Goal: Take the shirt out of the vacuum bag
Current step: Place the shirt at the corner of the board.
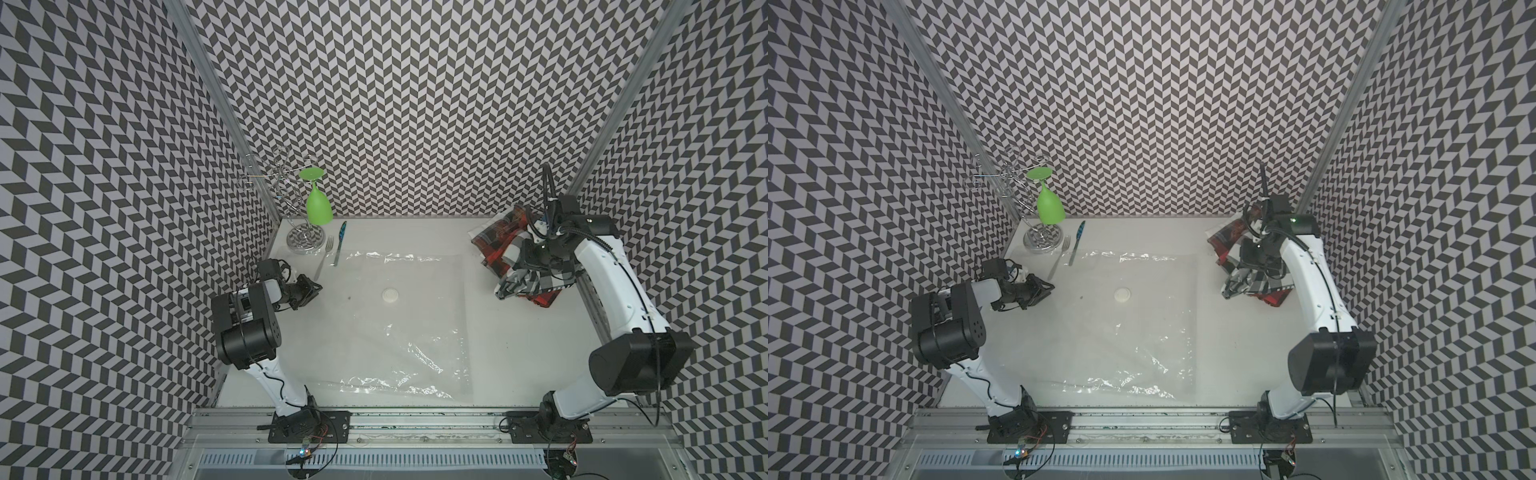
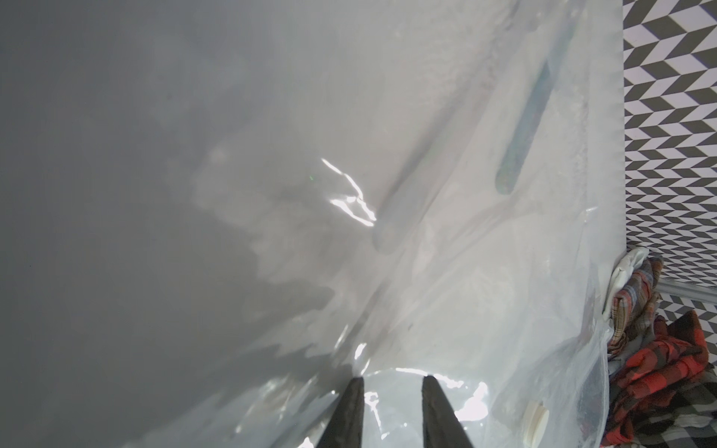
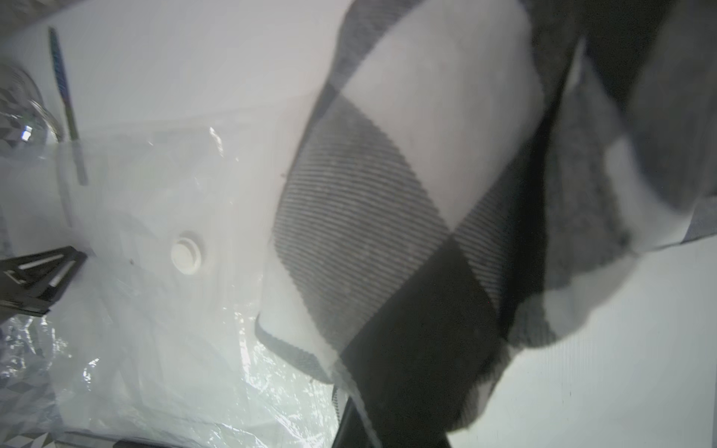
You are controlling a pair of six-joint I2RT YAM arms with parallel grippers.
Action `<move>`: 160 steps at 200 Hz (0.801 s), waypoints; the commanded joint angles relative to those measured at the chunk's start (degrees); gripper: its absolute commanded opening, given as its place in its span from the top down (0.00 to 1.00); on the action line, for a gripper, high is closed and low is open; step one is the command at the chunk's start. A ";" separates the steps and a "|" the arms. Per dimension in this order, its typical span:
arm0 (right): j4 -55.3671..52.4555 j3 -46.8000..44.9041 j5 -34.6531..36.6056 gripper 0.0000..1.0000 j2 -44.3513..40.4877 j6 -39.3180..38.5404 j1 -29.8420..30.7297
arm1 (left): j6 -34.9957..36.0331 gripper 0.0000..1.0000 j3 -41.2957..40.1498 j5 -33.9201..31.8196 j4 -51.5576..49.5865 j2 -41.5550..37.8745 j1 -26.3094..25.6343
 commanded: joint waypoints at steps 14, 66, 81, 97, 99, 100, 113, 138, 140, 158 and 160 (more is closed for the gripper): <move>1.73 -1.25 3.84 1.00 1.77 -1.24 1.93 | 0.81 0.70 -3.25 -6.53 -7.99 5.14 -1.57; 2.43 -5.87 6.36 0.97 7.30 0.84 4.83 | 0.81 0.70 -3.29 -6.17 -8.08 4.86 -1.89; 3.52 -6.58 9.47 0.90 7.86 0.89 4.70 | 0.81 0.70 -3.52 -6.17 -7.99 4.74 -1.88; 4.27 -4.93 9.11 0.69 7.97 0.67 2.98 | 0.80 0.70 -3.56 -6.09 -7.81 4.91 -1.88; 4.52 -4.68 8.64 0.66 7.85 0.55 2.57 | 0.81 0.70 -3.56 -6.09 -7.83 4.87 -1.91; 4.65 -4.58 8.47 0.64 7.77 0.54 2.38 | 0.81 0.70 -3.56 -6.09 -7.82 4.91 -1.87; 5.92 -3.27 3.21 0.42 6.72 0.23 -0.41 | 0.76 0.70 -3.44 -6.00 -7.73 5.25 -1.92; 8.66 -2.27 -6.72 0.22 3.14 -0.57 -5.25 | 0.68 0.70 -3.20 -5.86 -7.64 5.50 -1.88; 8.89 -2.43 -7.62 0.22 2.78 -0.60 -5.73 | 0.64 0.70 -3.20 -5.90 -7.64 5.50 -1.89; 11.91 -5.21 -13.52 0.20 -0.68 0.47 -11.31 | 0.63 0.69 -2.86 -5.82 -7.77 5.65 -2.01; 12.80 -5.67 -14.00 0.20 -1.12 0.63 -11.97 | 0.63 0.69 -2.81 -5.87 -7.78 5.74 -2.01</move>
